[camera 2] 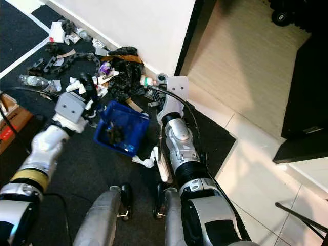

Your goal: Sweep floor

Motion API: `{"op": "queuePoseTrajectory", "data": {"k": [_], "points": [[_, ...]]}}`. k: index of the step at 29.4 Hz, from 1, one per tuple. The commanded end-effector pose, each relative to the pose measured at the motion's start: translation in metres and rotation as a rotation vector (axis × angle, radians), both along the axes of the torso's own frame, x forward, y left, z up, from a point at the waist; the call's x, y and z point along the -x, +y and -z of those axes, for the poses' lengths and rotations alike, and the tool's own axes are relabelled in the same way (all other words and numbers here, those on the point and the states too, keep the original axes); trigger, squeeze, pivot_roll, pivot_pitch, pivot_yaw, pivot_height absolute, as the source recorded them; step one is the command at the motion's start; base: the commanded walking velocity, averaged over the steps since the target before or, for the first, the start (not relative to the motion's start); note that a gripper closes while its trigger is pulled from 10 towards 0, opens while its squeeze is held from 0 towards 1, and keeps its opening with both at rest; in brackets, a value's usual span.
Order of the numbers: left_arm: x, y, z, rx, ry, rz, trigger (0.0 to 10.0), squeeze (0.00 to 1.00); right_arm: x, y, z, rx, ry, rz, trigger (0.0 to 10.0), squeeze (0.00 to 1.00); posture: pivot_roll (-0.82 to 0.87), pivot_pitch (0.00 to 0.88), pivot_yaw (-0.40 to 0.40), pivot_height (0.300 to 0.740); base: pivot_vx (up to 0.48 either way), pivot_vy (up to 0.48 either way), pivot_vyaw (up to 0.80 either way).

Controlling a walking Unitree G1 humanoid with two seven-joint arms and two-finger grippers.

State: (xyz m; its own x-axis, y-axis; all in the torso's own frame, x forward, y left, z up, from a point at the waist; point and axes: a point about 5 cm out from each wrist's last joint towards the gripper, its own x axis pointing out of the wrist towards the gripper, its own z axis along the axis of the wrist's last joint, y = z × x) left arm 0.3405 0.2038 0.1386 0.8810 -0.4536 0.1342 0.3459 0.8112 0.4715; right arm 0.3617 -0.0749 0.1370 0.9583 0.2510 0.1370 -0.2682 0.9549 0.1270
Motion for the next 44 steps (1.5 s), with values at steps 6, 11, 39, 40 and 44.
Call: {"op": "queuePoseTrajectory", "data": {"k": [6, 11, 39, 40, 44], "points": [[0.012, 0.019, 0.010, -0.028, 0.094, 0.034, 10.0, 0.00, 0.007, 0.012, 0.018, -0.082, 0.094, -0.014, 10.0, 0.00, 0.08, 0.353, -0.007, 0.740, 0.000, 0.000, 0.00], [0.019, 0.025, 0.022, -0.085, 0.156, 0.042, 10.0, 0.00, 0.008, 0.011, 0.019, -0.081, 0.093, -0.013, 10.0, 0.00, 0.08, 0.354, -0.008, 0.740, 0.000, 0.000, 0.00], [0.034, 0.013, 0.061, -0.090, 0.229, -0.092, 10.0, 0.00, 0.008, 0.012, 0.017, -0.075, 0.087, -0.016, 10.0, 0.00, 0.06, 0.363, -0.017, 0.740, 0.000, 0.000, 0.00], [0.035, 0.010, 0.064, -0.083, 0.235, -0.098, 10.0, 0.00, 0.008, 0.012, 0.016, -0.076, 0.085, -0.015, 10.0, 0.00, 0.06, 0.364, -0.018, 0.740, 0.000, 0.000, 0.00], [0.039, 0.002, 0.073, -0.058, 0.250, -0.113, 10.0, 0.00, 0.008, 0.013, 0.016, -0.077, 0.083, -0.017, 10.0, 0.00, 0.06, 0.364, -0.020, 0.740, 0.000, 0.000, 0.00]]}}
